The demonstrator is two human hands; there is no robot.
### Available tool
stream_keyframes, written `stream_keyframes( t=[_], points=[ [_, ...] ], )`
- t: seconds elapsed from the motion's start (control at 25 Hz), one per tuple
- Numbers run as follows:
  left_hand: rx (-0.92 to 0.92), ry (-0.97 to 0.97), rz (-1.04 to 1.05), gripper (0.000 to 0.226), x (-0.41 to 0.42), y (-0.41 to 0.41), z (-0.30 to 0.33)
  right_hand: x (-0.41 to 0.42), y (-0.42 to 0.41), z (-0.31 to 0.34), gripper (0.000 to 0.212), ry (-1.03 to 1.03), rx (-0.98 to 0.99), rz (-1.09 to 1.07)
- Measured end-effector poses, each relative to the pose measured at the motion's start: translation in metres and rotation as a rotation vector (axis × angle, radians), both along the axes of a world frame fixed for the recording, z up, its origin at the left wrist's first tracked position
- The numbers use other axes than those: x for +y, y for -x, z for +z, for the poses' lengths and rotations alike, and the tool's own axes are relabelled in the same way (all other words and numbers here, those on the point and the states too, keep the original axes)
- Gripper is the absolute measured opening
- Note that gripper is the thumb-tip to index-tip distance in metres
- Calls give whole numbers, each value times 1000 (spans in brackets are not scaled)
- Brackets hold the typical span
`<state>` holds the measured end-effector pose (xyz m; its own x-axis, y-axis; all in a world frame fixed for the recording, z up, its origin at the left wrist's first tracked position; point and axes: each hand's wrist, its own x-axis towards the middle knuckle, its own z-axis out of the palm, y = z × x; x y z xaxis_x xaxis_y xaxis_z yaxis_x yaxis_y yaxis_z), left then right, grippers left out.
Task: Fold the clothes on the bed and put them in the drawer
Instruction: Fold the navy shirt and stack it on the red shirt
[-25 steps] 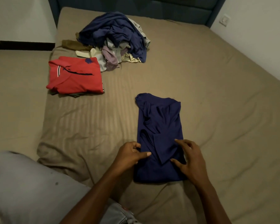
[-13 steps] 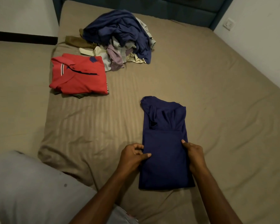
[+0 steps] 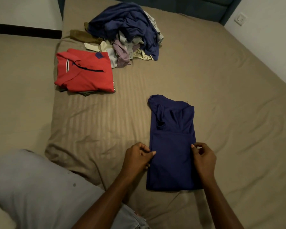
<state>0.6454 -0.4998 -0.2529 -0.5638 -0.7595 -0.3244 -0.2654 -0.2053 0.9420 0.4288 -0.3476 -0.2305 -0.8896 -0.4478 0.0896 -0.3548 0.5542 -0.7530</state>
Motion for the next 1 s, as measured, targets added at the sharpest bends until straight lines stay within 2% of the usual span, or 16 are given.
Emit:
stream_keyframes(
  t=[0.04,0.16,0.24,0.32,0.4,0.48,0.56,0.64,0.68,0.8,0.88,0.92,0.96,1.0],
  points=[
    [-48,168,-18,25,-3,-9,-2,3,1,2,14,-84,131,58],
    [-116,721,-267,31,-10,-35,-7,29,12,4,66,-386,466,310],
    [-104,998,-436,53,-6,-38,-13,58,19,5,89,-466,519,429],
    [-153,1185,-529,82,-4,-35,-17,86,22,6,90,-429,466,498],
    [-220,1321,-611,98,-4,-28,-19,108,24,10,83,-410,492,600],
    [-270,1435,-729,94,-1,-17,-21,115,30,12,70,-408,566,736],
    [-293,1489,-803,81,4,-10,-27,109,30,13,65,-386,559,818],
    [-269,1488,-797,70,4,-7,-34,99,29,13,67,-361,534,877],
    [-198,1434,-757,65,3,-5,-35,93,24,14,64,-333,513,901],
    [99,960,-600,56,-3,0,-11,70,9,28,56,-138,334,882],
    [114,724,-511,39,-13,11,11,47,4,51,54,56,115,781],
    [92,610,-472,29,-20,20,23,33,5,65,42,149,-27,700],
    [106,474,-413,37,-28,32,40,16,9,78,32,228,-139,610],
    [137,355,-334,53,-40,47,57,-5,17,90,31,294,-213,509]
  ],
)
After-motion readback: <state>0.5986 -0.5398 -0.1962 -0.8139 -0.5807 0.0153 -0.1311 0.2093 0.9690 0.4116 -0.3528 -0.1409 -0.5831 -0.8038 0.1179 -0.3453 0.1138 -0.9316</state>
